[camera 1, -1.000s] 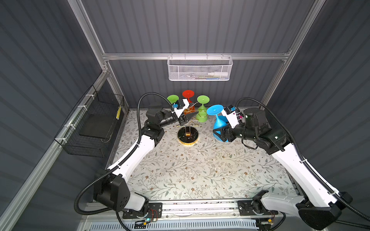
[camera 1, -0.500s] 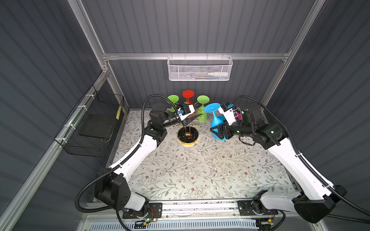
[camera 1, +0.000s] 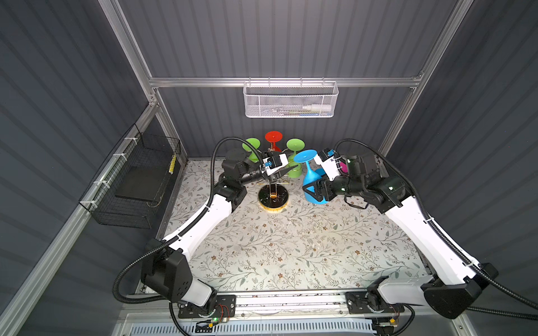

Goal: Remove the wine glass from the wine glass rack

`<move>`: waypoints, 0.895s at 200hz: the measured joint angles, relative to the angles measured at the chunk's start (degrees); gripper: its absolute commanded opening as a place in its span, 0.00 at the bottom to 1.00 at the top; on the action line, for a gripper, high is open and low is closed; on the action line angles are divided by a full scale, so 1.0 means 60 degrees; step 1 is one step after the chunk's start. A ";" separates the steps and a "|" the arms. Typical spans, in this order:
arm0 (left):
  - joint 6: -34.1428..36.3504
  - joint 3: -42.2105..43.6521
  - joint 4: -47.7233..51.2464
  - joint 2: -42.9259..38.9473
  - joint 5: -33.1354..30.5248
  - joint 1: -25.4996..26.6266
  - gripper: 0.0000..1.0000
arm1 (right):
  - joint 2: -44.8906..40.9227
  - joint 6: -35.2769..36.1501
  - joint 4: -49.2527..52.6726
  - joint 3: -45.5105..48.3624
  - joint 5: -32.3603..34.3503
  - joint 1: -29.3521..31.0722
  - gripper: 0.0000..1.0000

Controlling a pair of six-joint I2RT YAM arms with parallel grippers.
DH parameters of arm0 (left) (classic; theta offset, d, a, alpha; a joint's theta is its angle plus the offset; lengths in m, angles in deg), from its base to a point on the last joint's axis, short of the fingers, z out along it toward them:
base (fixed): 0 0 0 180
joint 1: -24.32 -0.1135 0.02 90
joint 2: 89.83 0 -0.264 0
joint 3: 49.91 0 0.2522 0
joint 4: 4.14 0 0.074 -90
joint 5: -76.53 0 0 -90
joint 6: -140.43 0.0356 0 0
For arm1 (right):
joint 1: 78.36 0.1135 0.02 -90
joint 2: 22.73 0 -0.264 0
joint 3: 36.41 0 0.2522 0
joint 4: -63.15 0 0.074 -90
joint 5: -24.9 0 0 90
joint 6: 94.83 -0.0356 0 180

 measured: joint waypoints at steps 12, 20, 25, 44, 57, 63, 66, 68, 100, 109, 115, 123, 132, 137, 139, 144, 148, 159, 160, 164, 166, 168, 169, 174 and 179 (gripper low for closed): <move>0.0051 -0.0044 -0.0029 0.0000 0.0000 0.0025 0.38 | 0.0055 -0.0025 0.0000 0.0000 -0.0076 0.0000 0.60; 0.0069 -0.0080 -0.0033 0.0000 0.0000 0.0036 0.38 | 0.0084 -0.0040 0.0000 0.0000 -0.0117 0.0000 0.60; 0.0095 -0.0098 -0.0036 0.0000 0.0000 0.0044 0.38 | 0.0095 -0.0051 0.0000 0.0000 -0.0135 0.0000 0.59; 0.0138 -0.0127 -0.0062 0.0000 0.0004 0.0058 0.38 | 0.0098 -0.0095 0.0000 0.0000 -0.0211 0.0000 0.59; 0.0164 -0.0127 -0.0062 0.0000 0.0004 0.0062 0.38 | 0.0098 -0.0102 0.0000 0.0000 -0.0251 0.0000 0.59; 0.0171 -0.0127 -0.0062 0.0000 0.0007 0.0062 0.38 | 0.0098 -0.0106 0.0000 0.0000 -0.0262 0.0000 0.59; 0.0182 -0.0127 -0.0062 0.0000 0.0007 0.0062 0.38 | 0.0098 -0.0109 0.0000 0.0000 -0.0266 0.0000 0.59; 0.0197 -0.0127 -0.0062 0.0000 0.0007 0.0062 0.38 | 0.0098 -0.0109 0.0000 0.0000 -0.0270 0.0000 0.59; 0.0346 -0.0146 -0.0051 0.0000 0.0022 0.0153 0.37 | 0.0120 -0.0175 0.0000 -0.0004 -0.0364 0.0000 0.59; 0.0386 -0.0153 -0.0051 0.0000 0.0040 0.0182 0.36 | 0.0149 -0.0186 0.0000 -0.0018 -0.0375 0.0000 0.59; 0.0397 -0.0160 -0.0051 0.0000 0.0044 0.0193 0.36 | 0.0175 -0.0200 0.0004 -0.0040 -0.0390 0.0000 0.59; 0.0419 -0.0160 -0.0047 0.0000 0.0047 0.0222 0.35 | 0.0208 -0.0219 -0.0007 -0.0055 -0.0404 0.0000 0.59; 0.0455 -0.0160 -0.0051 0.0000 0.0051 0.0233 0.34 | 0.0226 -0.0248 0.0007 -0.0055 -0.0415 0.0000 0.58; 0.0481 -0.0160 -0.0047 0.0000 0.0055 0.0244 0.33 | 0.0233 -0.0262 0.0007 -0.0055 -0.0426 0.0000 0.59; 0.0484 -0.0160 -0.0047 0.0000 0.0055 0.0248 0.32 | 0.0237 -0.0262 0.0007 -0.0055 -0.0430 0.0000 0.58; 0.0499 -0.0160 -0.0047 0.0000 0.0055 0.0248 0.31 | 0.0237 -0.0277 0.0007 -0.0055 -0.0433 0.0000 0.59; 0.0503 -0.0160 -0.0047 0.0000 0.0058 0.0251 0.30 | 0.0237 -0.0280 0.0007 -0.0055 -0.0437 0.0000 0.58; 0.0557 -0.0160 -0.0047 0.0000 0.0069 0.0266 0.27 | 0.0237 -0.0291 0.0007 -0.0055 -0.0444 0.0000 0.58; 0.0561 -0.0160 -0.0047 0.0000 0.0069 0.0266 0.27 | 0.0237 -0.0291 0.0007 -0.0055 -0.0444 0.0000 0.58; 0.0576 -0.0160 -0.0047 0.0000 0.0066 0.0270 0.26 | 0.0237 -0.0299 0.0015 -0.0055 -0.0448 0.0000 0.58; 0.0572 -0.0160 -0.0047 0.0000 0.0066 0.0270 0.26 | 0.0237 -0.0310 0.0018 -0.0055 -0.0448 0.0000 0.58; 0.0583 -0.0160 -0.0047 0.0000 0.0055 0.0273 0.25 | 0.0237 -0.0313 0.0022 -0.0055 -0.0448 0.0000 0.59; 0.0590 -0.0160 -0.0047 -0.0004 0.0051 0.0273 0.25 | 0.0237 -0.0313 0.0029 -0.0055 -0.0452 0.0000 0.59; 0.0597 -0.0160 -0.0047 -0.0004 0.0033 0.0277 0.24 | 0.0237 -0.0317 0.0036 -0.0055 -0.0459 0.0000 0.58; 0.0605 -0.0164 -0.0051 -0.0004 0.0033 0.0277 0.24 | 0.0237 -0.0324 0.0040 -0.0055 -0.0466 0.0000 0.58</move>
